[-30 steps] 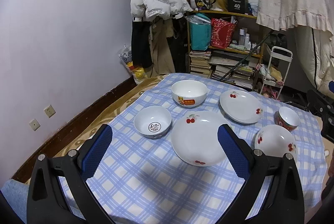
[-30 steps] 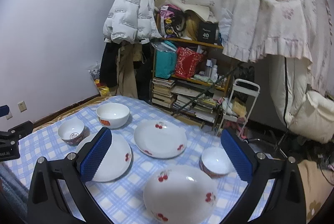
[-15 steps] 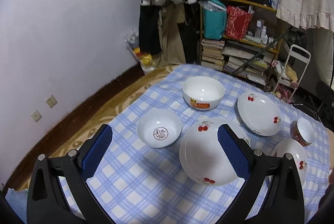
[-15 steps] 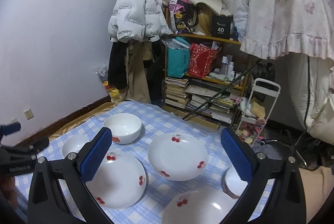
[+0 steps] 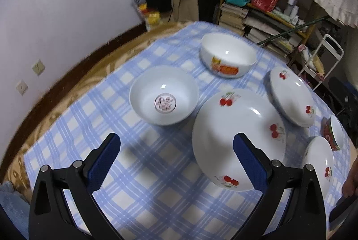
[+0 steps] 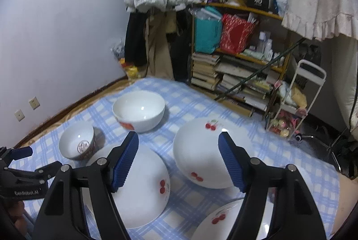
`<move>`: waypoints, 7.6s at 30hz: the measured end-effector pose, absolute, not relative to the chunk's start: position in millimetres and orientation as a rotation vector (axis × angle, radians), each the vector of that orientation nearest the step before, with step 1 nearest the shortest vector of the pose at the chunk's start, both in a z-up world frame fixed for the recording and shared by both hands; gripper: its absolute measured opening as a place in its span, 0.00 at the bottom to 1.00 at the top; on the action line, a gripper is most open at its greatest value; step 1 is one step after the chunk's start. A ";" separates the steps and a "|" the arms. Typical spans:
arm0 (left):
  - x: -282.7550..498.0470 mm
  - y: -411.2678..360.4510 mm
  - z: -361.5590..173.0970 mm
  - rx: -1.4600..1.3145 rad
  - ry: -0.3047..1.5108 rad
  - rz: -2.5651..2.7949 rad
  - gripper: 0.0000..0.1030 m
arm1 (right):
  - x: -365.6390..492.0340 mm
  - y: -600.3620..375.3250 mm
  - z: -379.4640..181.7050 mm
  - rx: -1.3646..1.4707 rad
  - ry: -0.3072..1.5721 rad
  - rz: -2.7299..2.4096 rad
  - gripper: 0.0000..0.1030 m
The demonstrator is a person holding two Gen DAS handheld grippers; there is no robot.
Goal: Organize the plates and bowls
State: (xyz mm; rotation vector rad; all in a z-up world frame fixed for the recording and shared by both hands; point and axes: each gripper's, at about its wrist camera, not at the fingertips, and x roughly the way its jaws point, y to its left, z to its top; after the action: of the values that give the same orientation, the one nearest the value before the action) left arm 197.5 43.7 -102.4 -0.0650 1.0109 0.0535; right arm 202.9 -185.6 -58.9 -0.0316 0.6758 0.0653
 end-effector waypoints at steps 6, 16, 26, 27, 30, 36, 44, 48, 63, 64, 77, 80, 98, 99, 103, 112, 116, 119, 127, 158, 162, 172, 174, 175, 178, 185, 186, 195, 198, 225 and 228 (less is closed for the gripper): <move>209.2 49.7 -125.6 -0.099 1.076 0.049 0.97 | 214.9 -179.2 -87.5 -0.047 0.731 0.132 0.75; 217.3 45.3 -151.9 -0.108 1.136 0.074 0.96 | 230.8 -185.3 -131.1 -0.003 0.856 0.214 0.42; 218.8 38.2 -167.5 -0.127 1.171 0.023 0.84 | 236.1 -181.1 -150.0 -0.009 0.914 0.238 0.30; 219.3 38.0 -169.8 -0.137 1.179 0.019 0.82 | 236.5 -180.9 -152.1 -0.008 0.919 0.237 0.30; 220.6 41.0 -174.3 -0.171 1.198 0.012 0.74 | 237.1 -180.2 -156.7 -0.001 0.933 0.245 0.24; 228.4 52.3 -177.3 -0.207 1.223 0.019 0.63 | 237.8 -178.3 -165.6 -0.002 0.962 0.247 0.21; 238.4 62.9 -188.4 -0.204 1.261 0.036 0.63 | 236.7 -166.5 -173.8 -0.032 0.961 0.246 0.18; 240.0 60.4 -190.7 -0.194 1.276 0.030 0.63 | 236.1 -164.6 -176.6 -0.035 0.971 0.252 0.18; 243.4 46.5 -198.5 -0.154 1.290 -0.010 0.52 | 237.4 -161.4 -186.3 -0.023 0.988 0.280 0.18; 243.5 45.6 -198.3 -0.151 1.289 -0.013 0.50 | 237.4 -161.4 -186.3 -0.023 0.988 0.282 0.18; 247.6 36.1 -201.6 -0.177 1.299 -0.067 0.31 | 237.2 -162.3 -189.8 -0.008 0.995 0.284 0.18; 247.9 32.6 -202.8 -0.202 1.305 -0.096 0.23 | 237.2 -162.9 -190.6 -0.006 0.995 0.285 0.18; 251.4 21.1 -207.3 -0.159 1.311 -0.114 0.24 | 235.0 -174.7 -169.7 -0.003 0.971 0.224 0.19; 251.5 20.7 -207.5 -0.157 1.309 -0.114 0.24 | 235.9 -175.9 -171.7 0.000 0.978 0.221 0.19; 252.3 19.5 -208.7 -0.152 1.305 -0.126 0.23 | 240.6 -180.8 -180.1 0.022 1.007 0.201 0.19; 258.8 25.3 -210.4 -0.180 1.294 -0.156 0.20 | 263.4 -184.2 -202.8 0.160 1.068 0.240 0.18; 259.3 29.7 -209.8 -0.198 1.290 -0.171 0.20 | 258.4 -192.6 -202.1 0.229 1.095 0.262 0.13; 255.3 28.1 -205.8 -0.197 1.279 -0.213 0.20 | 251.2 -199.1 -198.7 0.255 1.098 0.268 0.13; 237.6 16.9 -193.7 -0.170 1.280 -0.265 0.20 | 223.9 -209.7 -182.5 0.249 1.095 0.231 0.13; 158.4 -9.3 -188.7 -0.075 1.377 -0.296 0.21 | 142.5 -215.6 -175.6 0.172 1.189 0.112 0.14; 162.0 -8.1 -202.7 -0.073 1.413 -0.273 0.22 | 144.5 -212.4 -189.9 0.172 1.224 0.108 0.15; 164.8 -5.2 -207.3 -0.073 1.415 -0.231 0.22 | 147.2 -205.3 -192.9 0.136 1.220 0.107 0.17; 163.0 -6.0 -207.4 -0.061 1.411 -0.224 0.22 | 148.4 -204.4 -194.0 0.130 1.217 0.109 0.17; 163.5 -6.6 -207.6 -0.059 1.410 -0.222 0.22 | 148.8 -204.6 -194.0 0.129 1.213 0.107 0.17; 166.5 -7.8 -207.1 -0.056 1.402 -0.213 0.22 | 151.9 -202.3 -193.7 0.110 1.190 0.103 0.18; 170.6 -9.1 -207.7 -0.055 1.400 -0.197 0.22 | 157.7 -199.0 -195.2 0.099 1.180 0.108 0.18; 170.9 -9.6 -208.2 -0.054 1.402 -0.197 0.22 | 158.1 -198.7 -195.8 0.098 1.183 0.106 0.19; 171.6 -9.3 -208.3 -0.057 1.399 -0.183 0.22 | 155.7 -196.0 -198.1 0.102 1.204 0.095 0.21; 169.6 -7.1 -208.2 -0.053 1.402 -0.173 0.22 | 151.6 -193.8 -199.3 0.103 1.210 0.107 0.20; 155.4 -1.2 -192.1 0.000 1.364 -0.142 0.23 | 146.0 -192.1 -182.8 0.106 1.192 0.089 0.21; 152.7 -4.6 -180.1 0.057 1.319 -0.130 0.26 | 145.7 -200.1 -161.7 0.121 1.143 0.086 0.21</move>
State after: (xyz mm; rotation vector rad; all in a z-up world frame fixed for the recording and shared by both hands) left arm 152.7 -4.6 -180.1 0.0569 1.3192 -0.1302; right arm 145.7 -200.1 -161.7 0.1213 1.1435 0.0855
